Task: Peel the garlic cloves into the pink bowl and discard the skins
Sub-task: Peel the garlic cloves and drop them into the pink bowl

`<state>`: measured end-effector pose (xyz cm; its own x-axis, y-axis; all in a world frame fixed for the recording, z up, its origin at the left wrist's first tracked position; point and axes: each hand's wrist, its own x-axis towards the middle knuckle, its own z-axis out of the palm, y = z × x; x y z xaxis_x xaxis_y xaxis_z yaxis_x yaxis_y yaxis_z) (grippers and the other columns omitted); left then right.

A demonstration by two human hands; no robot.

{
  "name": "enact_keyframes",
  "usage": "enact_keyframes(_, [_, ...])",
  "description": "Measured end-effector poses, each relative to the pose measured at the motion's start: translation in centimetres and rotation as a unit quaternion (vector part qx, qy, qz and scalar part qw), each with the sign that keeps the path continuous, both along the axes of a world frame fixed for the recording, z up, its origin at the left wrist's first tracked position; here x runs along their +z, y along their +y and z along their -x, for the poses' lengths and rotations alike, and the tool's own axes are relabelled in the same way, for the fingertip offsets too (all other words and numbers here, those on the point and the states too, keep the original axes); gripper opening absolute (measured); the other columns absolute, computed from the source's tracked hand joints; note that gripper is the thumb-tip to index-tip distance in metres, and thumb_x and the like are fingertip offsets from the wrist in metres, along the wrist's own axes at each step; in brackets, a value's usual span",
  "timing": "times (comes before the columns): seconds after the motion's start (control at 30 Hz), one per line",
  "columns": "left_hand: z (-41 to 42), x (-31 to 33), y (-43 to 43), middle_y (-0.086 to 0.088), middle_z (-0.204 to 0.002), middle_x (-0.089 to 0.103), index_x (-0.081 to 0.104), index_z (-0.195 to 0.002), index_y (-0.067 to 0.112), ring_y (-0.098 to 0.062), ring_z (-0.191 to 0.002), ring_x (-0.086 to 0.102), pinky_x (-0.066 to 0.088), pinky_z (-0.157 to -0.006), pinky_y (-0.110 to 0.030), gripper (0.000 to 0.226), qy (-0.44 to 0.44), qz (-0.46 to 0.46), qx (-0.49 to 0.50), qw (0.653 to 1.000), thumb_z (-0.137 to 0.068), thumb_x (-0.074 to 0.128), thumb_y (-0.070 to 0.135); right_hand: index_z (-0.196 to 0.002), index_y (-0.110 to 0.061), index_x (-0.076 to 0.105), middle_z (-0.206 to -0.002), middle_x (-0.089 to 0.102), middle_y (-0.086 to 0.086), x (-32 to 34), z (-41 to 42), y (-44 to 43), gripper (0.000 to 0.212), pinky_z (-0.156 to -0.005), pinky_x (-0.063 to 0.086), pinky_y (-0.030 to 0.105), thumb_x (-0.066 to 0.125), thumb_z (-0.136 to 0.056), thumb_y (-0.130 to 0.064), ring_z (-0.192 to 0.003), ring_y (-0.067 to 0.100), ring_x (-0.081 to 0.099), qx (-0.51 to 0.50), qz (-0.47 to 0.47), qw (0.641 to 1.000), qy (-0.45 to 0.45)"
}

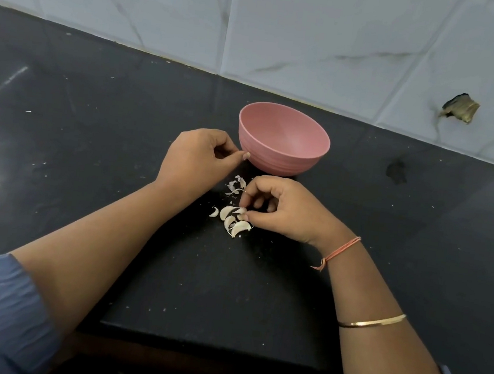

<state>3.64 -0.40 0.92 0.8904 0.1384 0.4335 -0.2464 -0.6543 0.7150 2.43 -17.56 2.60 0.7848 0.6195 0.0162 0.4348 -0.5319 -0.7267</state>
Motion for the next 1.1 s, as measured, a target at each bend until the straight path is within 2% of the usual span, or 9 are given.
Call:
enact_keyframes(0.1, [0.07,0.0,-0.06,0.012,-0.064,0.063,0.068,-0.071,0.021,-0.003,-0.062,0.058,0.048,-0.06,-0.024,0.02,-0.001,0.006,-0.001,1.0,-0.08,0.07,0.039,-0.081,-0.015,0.063,-0.078,0.062,-0.009,-0.07,-0.08,0.02,0.018,-0.056,0.04,0.009,0.069,-0.077,0.001,-0.066,-0.003,0.054,-0.011,-0.057,0.998,0.028])
enact_keyframes(0.27, [0.46,0.24,-0.17,0.01,-0.066,0.066,0.068,-0.072,0.02,-0.005,-0.066,0.061,0.047,-0.058,-0.017,0.019,0.008,0.002,-0.067,0.998,-0.082,0.068,0.036,-0.08,-0.017,0.062,-0.078,0.062,-0.009,-0.26,-0.32,-0.01,0.023,-0.066,0.047,0.015,0.066,-0.078,0.006,-0.067,-0.001,0.055,-0.027,-0.124,0.992,0.024])
enact_keyframes(0.37, [0.76,0.38,-0.31,0.013,-0.066,0.066,0.069,-0.073,0.02,-0.003,-0.069,0.061,0.048,-0.06,-0.017,0.016,0.006,-0.002,-0.103,0.995,-0.085,0.065,0.029,-0.089,-0.018,0.063,-0.077,0.059,-0.002,-0.42,-0.4,-0.05,0.025,-0.071,0.047,0.023,0.063,-0.08,0.005,-0.072,0.008,0.054,-0.041,-0.135,0.99,0.021])
enact_keyframes(0.43, [0.69,0.37,-0.23,0.01,-0.067,0.067,0.07,-0.073,0.02,-0.006,-0.068,0.062,0.049,-0.062,-0.024,0.018,0.002,-0.001,-0.101,0.995,-0.086,0.063,0.031,-0.094,-0.019,0.064,-0.076,0.057,-0.001,-0.35,-0.36,-0.05,0.027,-0.07,0.045,0.021,0.06,-0.083,0.005,-0.071,0.01,0.051,-0.046,-0.138,0.989,0.013])
enact_keyframes(0.57, [0.59,0.4,-0.06,0.006,-0.069,0.069,0.071,-0.077,0.022,-0.01,-0.065,0.063,0.053,-0.065,-0.034,0.02,0.003,-0.006,-0.099,0.995,-0.087,0.061,0.036,-0.088,-0.016,0.069,-0.078,0.066,-0.007,0.36,0.0,-0.06,0.03,-0.066,0.042,0.01,0.05,-0.087,0.007,-0.069,-0.005,0.056,-0.057,-0.176,0.982,0.023])
enact_keyframes(0.63, [0.68,0.44,-0.18,0.006,-0.068,0.069,0.071,-0.077,0.022,-0.011,-0.065,0.063,0.053,-0.065,-0.035,0.02,0.003,-0.007,-0.103,0.995,-0.087,0.061,0.036,-0.085,-0.018,0.071,-0.078,0.069,0.0,0.52,0.06,-0.25,0.031,-0.064,0.044,0.013,0.051,-0.087,0.005,-0.069,-0.001,0.056,-0.077,-0.195,0.977,0.037])
enact_keyframes(0.73, [0.65,0.44,-0.2,0.005,-0.068,0.069,0.07,-0.076,0.021,-0.012,-0.065,0.063,0.052,-0.065,-0.036,0.021,0.004,-0.004,-0.098,0.995,-0.087,0.061,0.036,-0.095,-0.021,0.07,-0.08,0.069,-0.006,0.48,-0.07,-0.59,0.031,-0.066,0.048,0.018,0.052,-0.088,0.003,-0.074,0.004,0.06,-0.093,-0.211,0.971,0.062])
enact_keyframes(0.9, [0.67,0.46,-0.03,0.003,-0.068,0.069,0.07,-0.076,0.022,-0.016,-0.063,0.063,0.052,-0.063,-0.038,0.021,-0.001,0.0,-0.093,0.996,-0.088,0.059,0.035,-0.105,-0.015,0.067,-0.084,0.071,-0.005,0.35,-0.06,-0.51,0.029,-0.067,0.049,0.015,0.06,-0.084,0.004,-0.075,0.003,0.063,-0.086,-0.242,0.963,0.079])
enact_keyframes(1.1, [0.68,0.43,-0.07,0.003,-0.068,0.069,0.07,-0.077,0.023,-0.017,-0.063,0.064,0.053,-0.063,-0.04,0.02,0.003,0.002,-0.097,0.995,-0.088,0.059,0.036,-0.095,-0.013,0.069,-0.081,0.069,0.002,0.42,-0.02,-0.42,0.017,-0.067,0.054,0.02,0.061,-0.085,-0.002,-0.074,0.01,0.063,-0.096,-0.263,0.957,0.074])
